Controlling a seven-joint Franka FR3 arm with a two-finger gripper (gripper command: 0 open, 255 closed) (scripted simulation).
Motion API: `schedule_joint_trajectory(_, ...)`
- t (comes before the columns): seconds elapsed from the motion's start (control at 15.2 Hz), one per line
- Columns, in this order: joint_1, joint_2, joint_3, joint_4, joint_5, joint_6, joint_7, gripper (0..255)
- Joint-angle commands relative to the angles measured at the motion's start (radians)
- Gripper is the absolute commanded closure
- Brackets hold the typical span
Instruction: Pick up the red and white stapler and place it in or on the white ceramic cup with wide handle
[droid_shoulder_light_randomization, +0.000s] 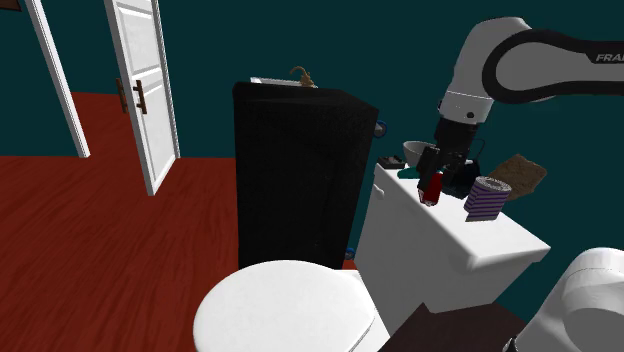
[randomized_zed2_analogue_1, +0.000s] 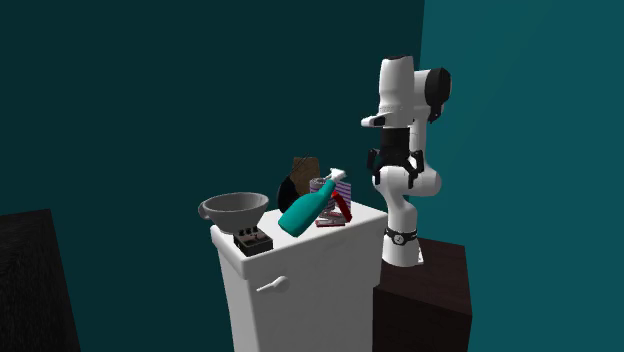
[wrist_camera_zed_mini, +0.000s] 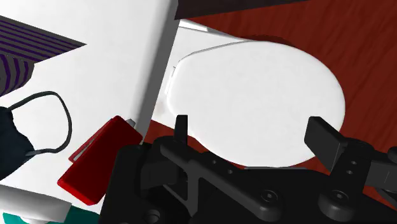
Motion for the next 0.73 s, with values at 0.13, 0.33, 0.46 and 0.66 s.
schedule_joint_trajectory(0.13,-0.040,-0.041,-0.007,-0.062,-0.032,0.106,0.032,0)
schedule_joint_trajectory(0.33,-0.106,-0.096,-0.017,-0.152,-0.081,0.268,0.082,0)
schedule_joint_trajectory(0.46,-0.154,-0.129,-0.025,-0.210,-0.113,0.379,0.117,0)
schedule_joint_trajectory(0.66,-0.232,-0.168,-0.036,-0.294,-0.163,0.550,0.173,0)
